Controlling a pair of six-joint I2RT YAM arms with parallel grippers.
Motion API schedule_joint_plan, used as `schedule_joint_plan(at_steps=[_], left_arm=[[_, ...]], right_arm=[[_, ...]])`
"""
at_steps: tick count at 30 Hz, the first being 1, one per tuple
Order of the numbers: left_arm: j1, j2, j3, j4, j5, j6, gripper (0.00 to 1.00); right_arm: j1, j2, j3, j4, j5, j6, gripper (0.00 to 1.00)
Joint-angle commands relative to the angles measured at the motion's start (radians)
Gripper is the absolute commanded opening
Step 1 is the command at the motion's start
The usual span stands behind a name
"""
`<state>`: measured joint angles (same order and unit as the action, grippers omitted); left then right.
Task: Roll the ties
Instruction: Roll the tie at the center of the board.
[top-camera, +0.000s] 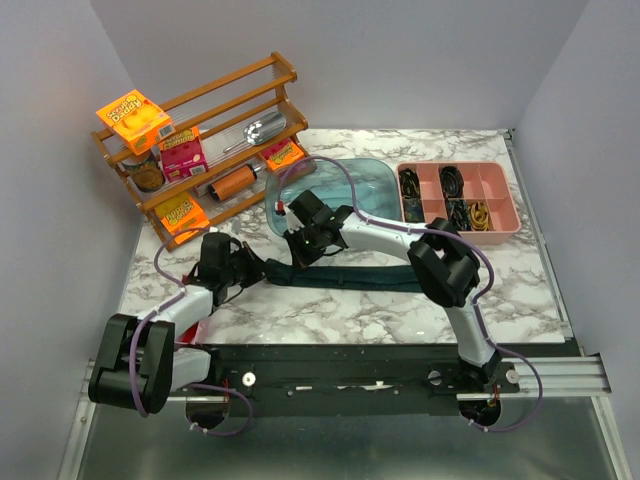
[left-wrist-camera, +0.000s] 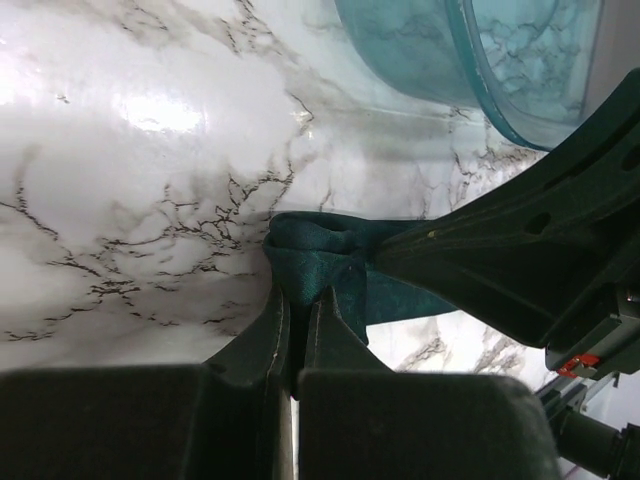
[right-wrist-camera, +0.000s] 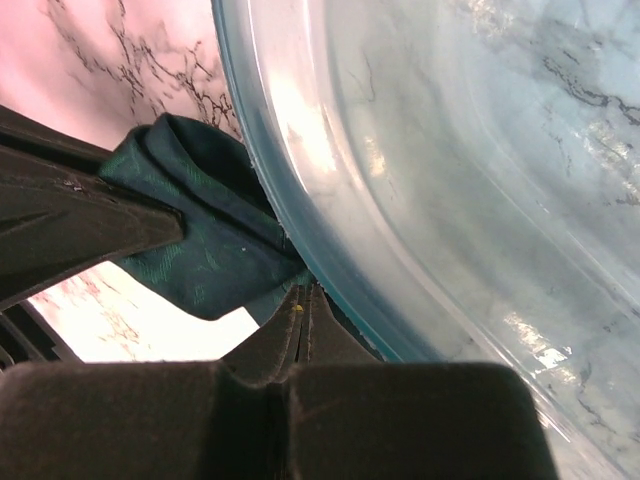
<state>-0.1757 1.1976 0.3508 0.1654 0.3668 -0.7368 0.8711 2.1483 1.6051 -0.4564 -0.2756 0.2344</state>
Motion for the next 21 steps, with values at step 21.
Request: schedule_joint_plan(at_steps=[21], left_arm=[[-0.306,-0.009,0.232,-0.351,-0.474,0.08,0.0]], right_arm=[[0.028,0.056,0.032,-0.005,-0.051,0.025,0.01]])
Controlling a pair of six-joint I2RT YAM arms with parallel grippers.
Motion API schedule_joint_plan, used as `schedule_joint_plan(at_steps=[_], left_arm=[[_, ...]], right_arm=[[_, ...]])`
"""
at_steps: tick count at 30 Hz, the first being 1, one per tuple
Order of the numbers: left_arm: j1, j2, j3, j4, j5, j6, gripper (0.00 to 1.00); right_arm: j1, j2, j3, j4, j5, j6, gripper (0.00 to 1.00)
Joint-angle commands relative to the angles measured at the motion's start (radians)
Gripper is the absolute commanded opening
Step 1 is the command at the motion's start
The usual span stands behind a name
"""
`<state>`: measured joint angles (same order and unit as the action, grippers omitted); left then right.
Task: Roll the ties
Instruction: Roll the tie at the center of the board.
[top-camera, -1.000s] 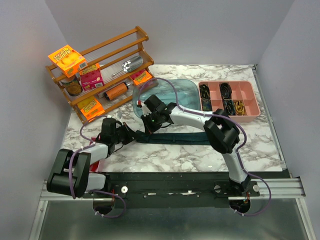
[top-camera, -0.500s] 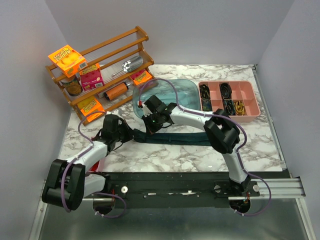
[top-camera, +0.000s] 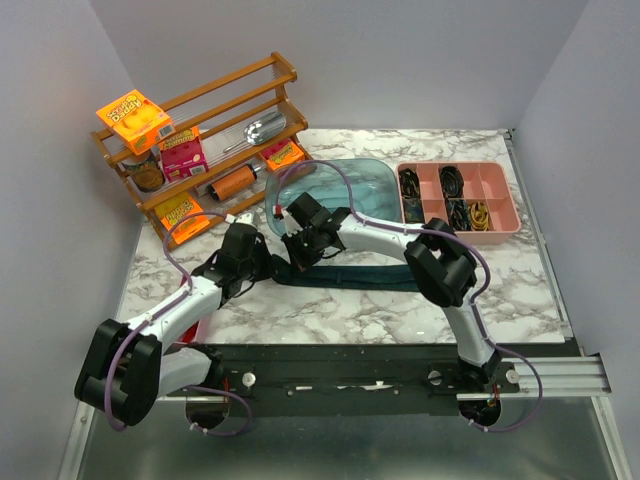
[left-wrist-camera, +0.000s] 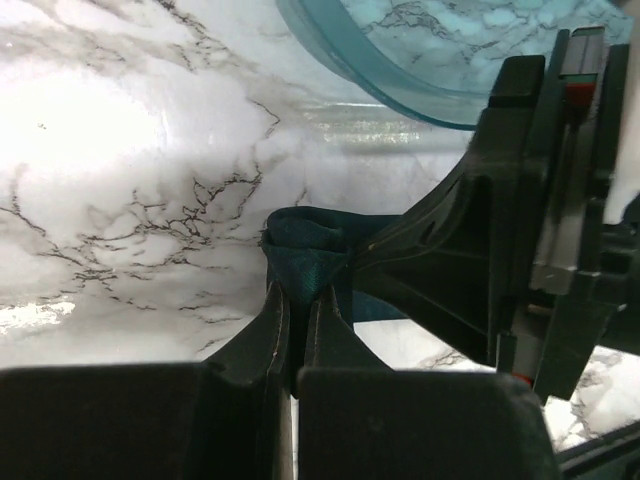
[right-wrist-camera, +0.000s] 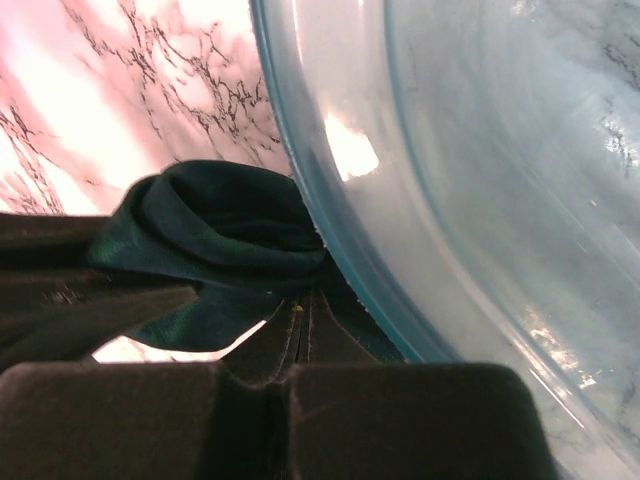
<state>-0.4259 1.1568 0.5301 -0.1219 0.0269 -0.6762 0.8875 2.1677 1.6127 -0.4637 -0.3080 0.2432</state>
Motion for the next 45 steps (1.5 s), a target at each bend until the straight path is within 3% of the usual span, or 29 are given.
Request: schedule_joint_plan(at_steps=[1,16,27,45], left_arm=[[-0.068,0.038,0.073,-0.074,-0.149,0.026,0.0],[-0.269,0.161,0.229,-0.182,-0.363,0.006,0.0],[-0.286,0.173,0.272,-0.343,-0.484,0.029,0.0],[-0.341,0.251,0.334,-0.499,-0.649,0.027,0.0]], right_arm=[[0.011,0.038,0.024,0.002,-0.019,0.016,0.01],[0.011,0.034,0.015,0.01,-0.019,0.027,0.0],[0.007,-0.1,-0.062,0.033,-0.003,0.051,0.01],[-0.151,-0.365,-0.298,0.106,0.07,0.091,0.0]])
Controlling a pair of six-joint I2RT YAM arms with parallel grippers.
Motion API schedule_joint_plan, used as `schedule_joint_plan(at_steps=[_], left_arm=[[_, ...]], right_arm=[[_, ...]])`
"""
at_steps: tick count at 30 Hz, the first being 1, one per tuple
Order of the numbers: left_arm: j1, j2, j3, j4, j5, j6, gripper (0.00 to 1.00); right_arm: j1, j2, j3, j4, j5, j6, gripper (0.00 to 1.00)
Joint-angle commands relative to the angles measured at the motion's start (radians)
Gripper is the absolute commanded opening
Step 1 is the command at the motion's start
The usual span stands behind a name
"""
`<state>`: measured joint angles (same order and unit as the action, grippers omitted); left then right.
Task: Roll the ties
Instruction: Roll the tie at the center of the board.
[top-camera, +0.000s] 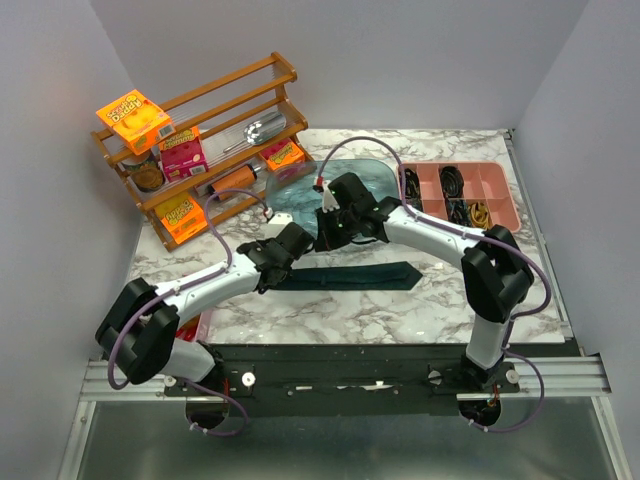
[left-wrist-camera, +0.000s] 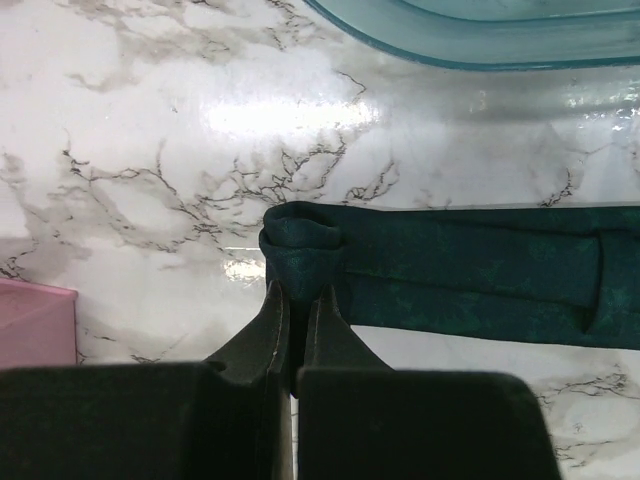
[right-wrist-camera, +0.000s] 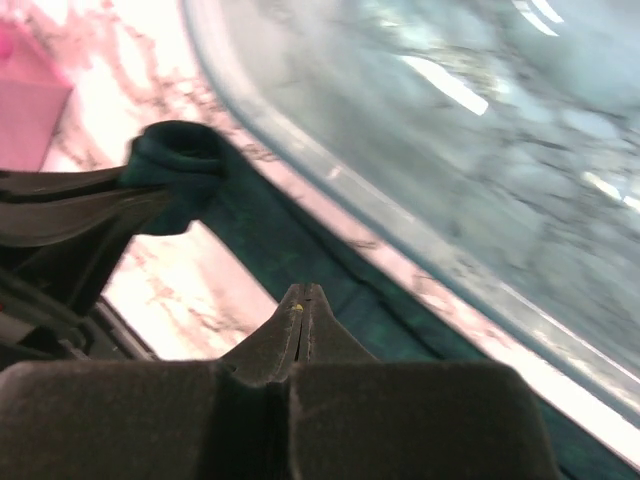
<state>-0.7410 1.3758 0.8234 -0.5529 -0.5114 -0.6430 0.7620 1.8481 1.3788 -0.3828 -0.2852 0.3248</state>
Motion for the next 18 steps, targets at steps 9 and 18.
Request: schedule_joint_plan(at_steps=[9,18], left_arm=[[-0.08,0.175,0.134,-0.169,-0.206,-0.03,0.0],[-0.121,0.267,0.198,-0.151,-0.191,-0.029,0.0]], right_arm=[[-0.053,-0.059,-0.121,0.048,0.063,0.011,0.0],[-0.056,-0.061,-0.136,0.056,0.052,0.005,0.0]])
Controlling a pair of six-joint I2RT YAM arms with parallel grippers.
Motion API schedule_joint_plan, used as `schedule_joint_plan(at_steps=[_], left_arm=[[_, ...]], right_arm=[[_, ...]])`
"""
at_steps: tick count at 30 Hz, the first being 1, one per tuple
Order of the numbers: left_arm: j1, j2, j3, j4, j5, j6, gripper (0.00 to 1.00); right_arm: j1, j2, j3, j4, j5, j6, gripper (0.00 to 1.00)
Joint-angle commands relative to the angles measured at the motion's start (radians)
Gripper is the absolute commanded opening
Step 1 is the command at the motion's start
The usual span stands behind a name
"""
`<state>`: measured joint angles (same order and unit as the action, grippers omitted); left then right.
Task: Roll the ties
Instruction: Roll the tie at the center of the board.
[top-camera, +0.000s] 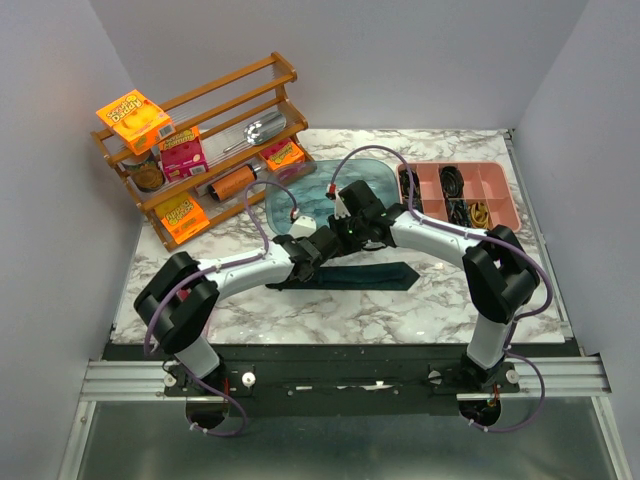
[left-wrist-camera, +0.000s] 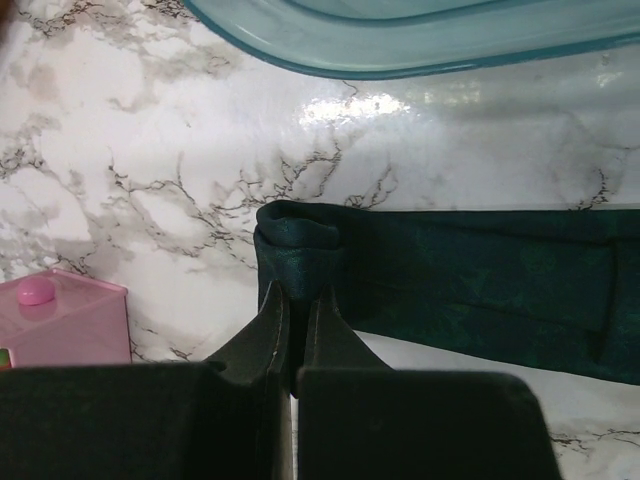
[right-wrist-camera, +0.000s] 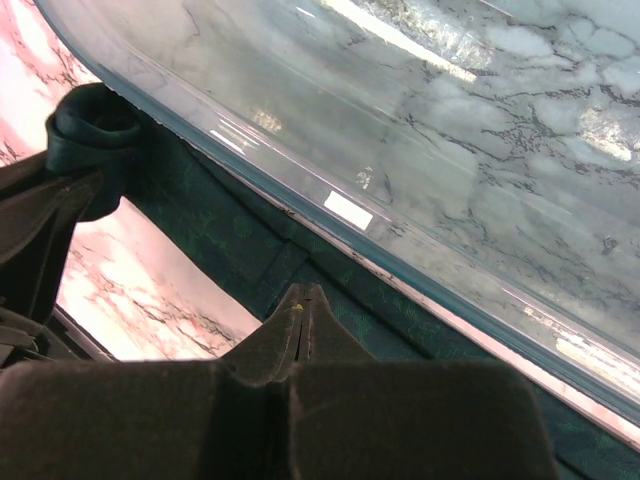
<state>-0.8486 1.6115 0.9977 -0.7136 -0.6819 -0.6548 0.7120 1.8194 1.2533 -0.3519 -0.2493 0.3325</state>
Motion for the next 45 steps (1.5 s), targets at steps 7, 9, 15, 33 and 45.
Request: schedule_joint_plan(at_steps=[7,9,15,33,45], left_arm=[[-0.018,0.045,0.012,0.092,0.079,0.014,0.04],[-0.018,0.035,0.001,0.133,0.1,0.023,0.11],[-0.018,-0.008,-0.037,0.201,0.18,0.026,0.54],[0.008,-0.125,-0.096,0.295,0.289,0.011,0.7],[0.239,-0.419,-0.249,0.4,0.537,0.014,0.8]], right_arm=[[-0.008,-0.029,-0.012,0.027,0.004,-0.009,0.0],[-0.006,-0.026,-0.011,0.027,0.004,-0.01,0.01],[-0.006,-0.019,-0.009,0.028,-0.005,-0.012,0.0],[-0.008,-0.005,-0.006,0.03,-0.062,-0.036,0.01],[0.03,0.009,0.081,0.027,-0.142,-0.044,0.01]])
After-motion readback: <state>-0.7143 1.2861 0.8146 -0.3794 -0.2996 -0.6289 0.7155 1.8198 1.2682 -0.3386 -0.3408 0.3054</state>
